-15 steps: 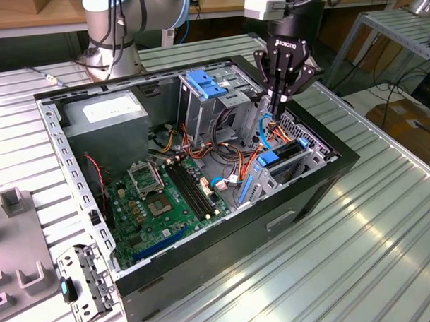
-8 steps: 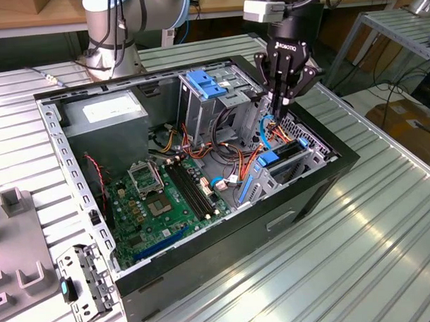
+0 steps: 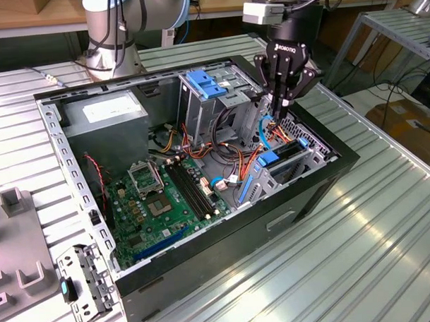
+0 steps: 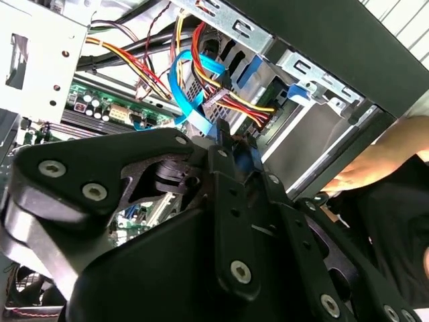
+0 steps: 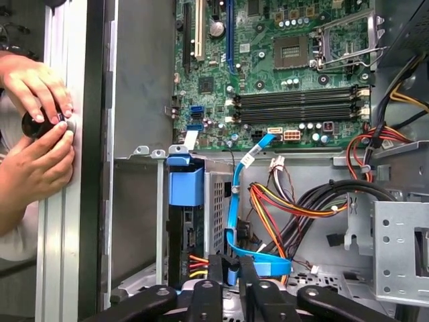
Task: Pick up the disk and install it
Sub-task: 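Insert the second disk wire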
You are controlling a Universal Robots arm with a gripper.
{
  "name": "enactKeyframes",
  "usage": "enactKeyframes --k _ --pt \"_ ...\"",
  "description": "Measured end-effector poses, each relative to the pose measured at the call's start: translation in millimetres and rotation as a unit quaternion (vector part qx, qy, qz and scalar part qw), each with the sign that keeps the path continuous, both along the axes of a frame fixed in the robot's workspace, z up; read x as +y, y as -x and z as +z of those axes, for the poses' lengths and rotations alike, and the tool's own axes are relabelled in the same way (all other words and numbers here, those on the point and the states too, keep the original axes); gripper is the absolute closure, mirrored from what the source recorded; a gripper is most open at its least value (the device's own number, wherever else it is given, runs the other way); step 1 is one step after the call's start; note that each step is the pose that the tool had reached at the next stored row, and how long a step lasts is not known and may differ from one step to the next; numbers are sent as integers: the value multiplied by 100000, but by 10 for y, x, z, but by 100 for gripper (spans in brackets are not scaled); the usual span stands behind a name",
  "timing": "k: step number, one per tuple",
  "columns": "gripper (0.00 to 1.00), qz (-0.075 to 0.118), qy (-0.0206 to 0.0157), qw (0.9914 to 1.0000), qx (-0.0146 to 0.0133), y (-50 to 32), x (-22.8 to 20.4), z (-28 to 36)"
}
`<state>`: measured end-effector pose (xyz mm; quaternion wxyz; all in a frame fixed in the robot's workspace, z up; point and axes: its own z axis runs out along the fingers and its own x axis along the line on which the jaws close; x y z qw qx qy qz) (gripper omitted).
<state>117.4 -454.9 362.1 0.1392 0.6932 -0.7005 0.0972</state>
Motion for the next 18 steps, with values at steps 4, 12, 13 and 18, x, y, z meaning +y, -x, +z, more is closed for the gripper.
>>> enactKeyframes --k 4,12,13,18 --pt "84 2 12 100000 1 0 0 -14" --pt "76 4 18 100000 1 0 0 -47" --pt "76 3 25 100000 2 0 0 -50" --pt "84 -2 -16 100000 -41 14 -14 -54"
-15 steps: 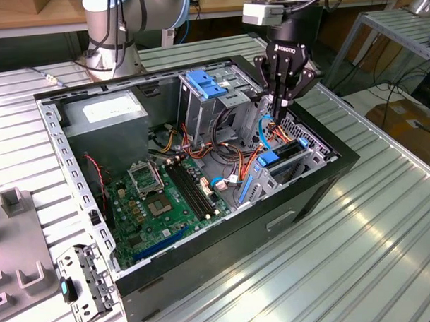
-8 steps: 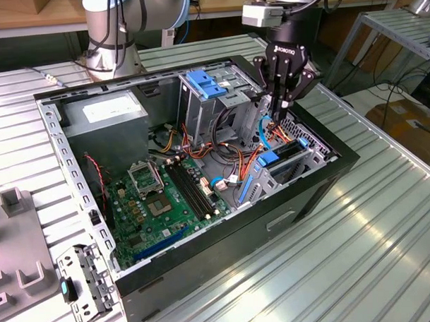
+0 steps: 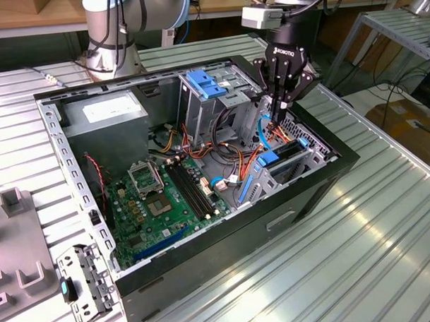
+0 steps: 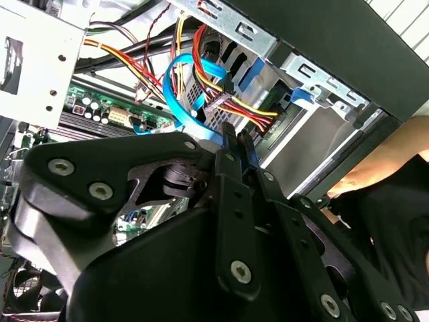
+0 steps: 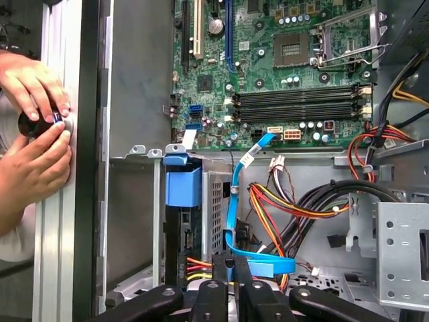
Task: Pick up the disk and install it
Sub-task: 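Insert the second disk wire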
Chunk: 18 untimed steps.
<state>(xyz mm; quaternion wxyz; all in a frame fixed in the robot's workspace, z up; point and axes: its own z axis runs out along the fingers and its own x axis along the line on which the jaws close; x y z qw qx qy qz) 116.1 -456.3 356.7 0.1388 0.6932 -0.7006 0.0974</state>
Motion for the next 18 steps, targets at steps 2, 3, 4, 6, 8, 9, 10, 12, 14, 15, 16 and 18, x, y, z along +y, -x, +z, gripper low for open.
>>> enactKeyframes --k 2,3,4,6,8,9,10,12,14,15,16,18 --pt "84 4 -391 99999 -230 45 -48 -2" --pt "84 9 -500 99998 -323 57 -62 -3" --pt "84 6 -645 99997 -444 73 -79 -5" --pt "84 17 -1061 99993 -609 95 -111 -10" --pt "84 28 -1833 99980 -768 109 -144 -14" --pt "84 30 -2088 99975 -829 112 -160 -14" --pt "84 40 -2414 99967 -904 114 -185 -14" --pt "84 44 -2838 99955 -997 117 -229 -16" --pt "84 27 -3244 99942 -1048 119 -275 -18" --pt "84 25 -3454 99935 -1058 119 -288 -19" --pt "84 28 -3740 99924 -1098 119 -299 -20" --pt "84 63 -4154 99902 -1554 127 -329 -24"
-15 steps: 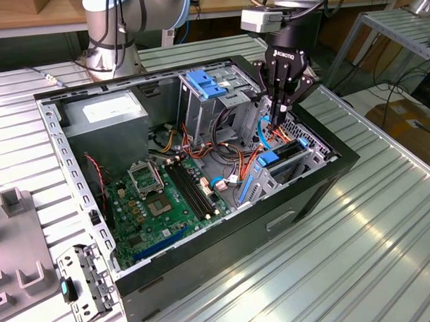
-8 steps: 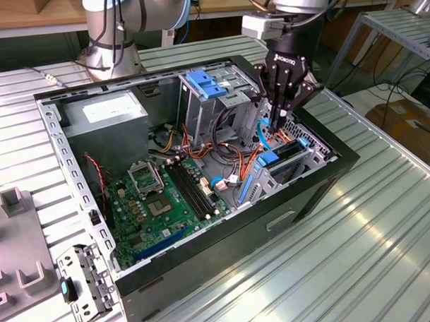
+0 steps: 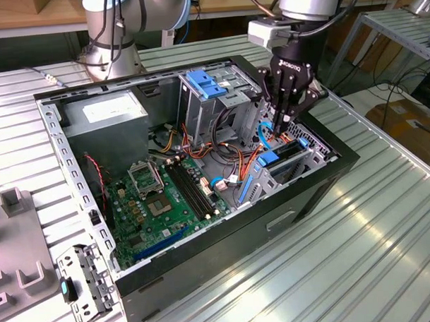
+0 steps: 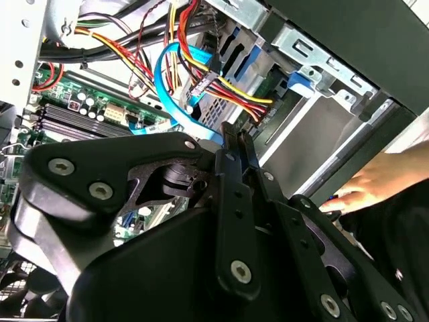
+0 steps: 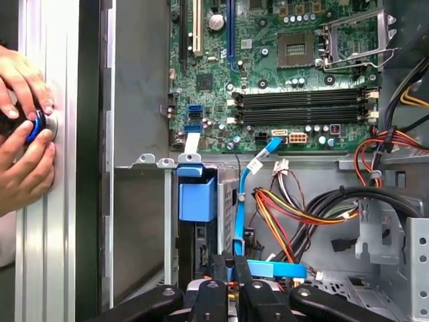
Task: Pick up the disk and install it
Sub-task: 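Insert the second disk wire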
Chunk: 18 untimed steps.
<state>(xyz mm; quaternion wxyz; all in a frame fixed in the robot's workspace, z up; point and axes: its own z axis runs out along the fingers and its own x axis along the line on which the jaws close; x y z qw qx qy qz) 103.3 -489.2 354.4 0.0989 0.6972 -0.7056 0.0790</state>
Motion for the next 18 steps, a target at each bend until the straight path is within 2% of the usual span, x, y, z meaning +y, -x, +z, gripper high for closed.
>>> enactKeyframes --k 2,5,7,11,12,13,16,18 --pt "84 21 -215 99998 -528 9 -37 -2" --pt "84 49 -595 99994 -911 27 -83 -11" --pt "84 65 -951 99991 -991 45 -114 -17" --pt "84 61 -1787 99979 -1048 58 -237 -26" --pt "84 54 -2290 99968 -1062 58 -273 -28" --pt "84 51 -2715 99957 -1069 58 -290 -29" --pt "84 43 -3571 99930 -1081 58 -299 -34" --pt "84 39 -4173 99907 -1087 57 -331 -38"
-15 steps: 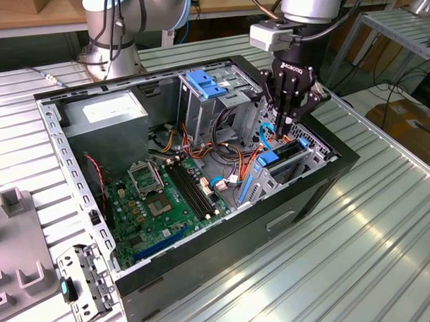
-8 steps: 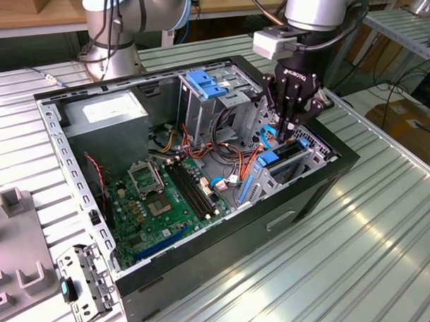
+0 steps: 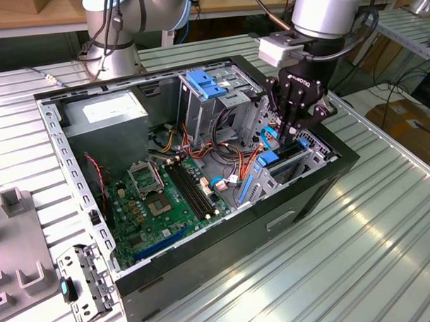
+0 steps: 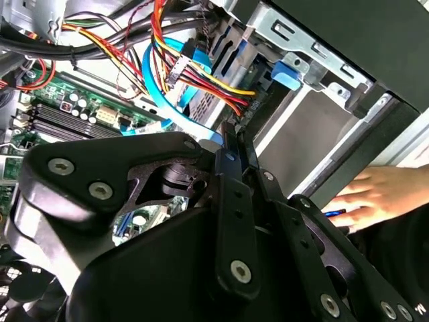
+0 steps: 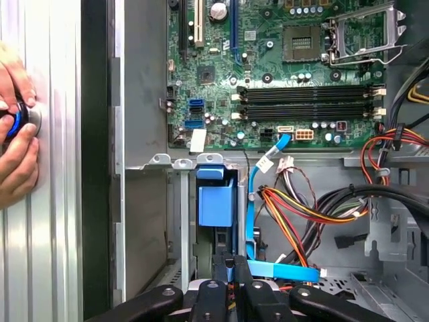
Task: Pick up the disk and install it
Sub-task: 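Insert the second disk wire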
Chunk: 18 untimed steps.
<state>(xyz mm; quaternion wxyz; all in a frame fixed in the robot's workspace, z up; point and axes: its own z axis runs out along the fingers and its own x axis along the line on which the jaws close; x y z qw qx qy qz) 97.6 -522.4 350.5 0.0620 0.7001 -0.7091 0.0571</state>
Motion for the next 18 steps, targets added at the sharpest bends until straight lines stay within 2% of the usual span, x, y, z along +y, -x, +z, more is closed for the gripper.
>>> enactKeyframes --k 2,3,14,17,18 --pt "84 -4 -263 100000 -5 1 -27 -3" --pt "84 -3 -327 99999 -10 0 -27 -3" --pt "84 1 -360 99999 -26 -1 -28 -6" --pt "84 1 -574 99998 -66 -13 -30 -24" --pt "84 -2 -804 99997 -224 -13 -33 -28"
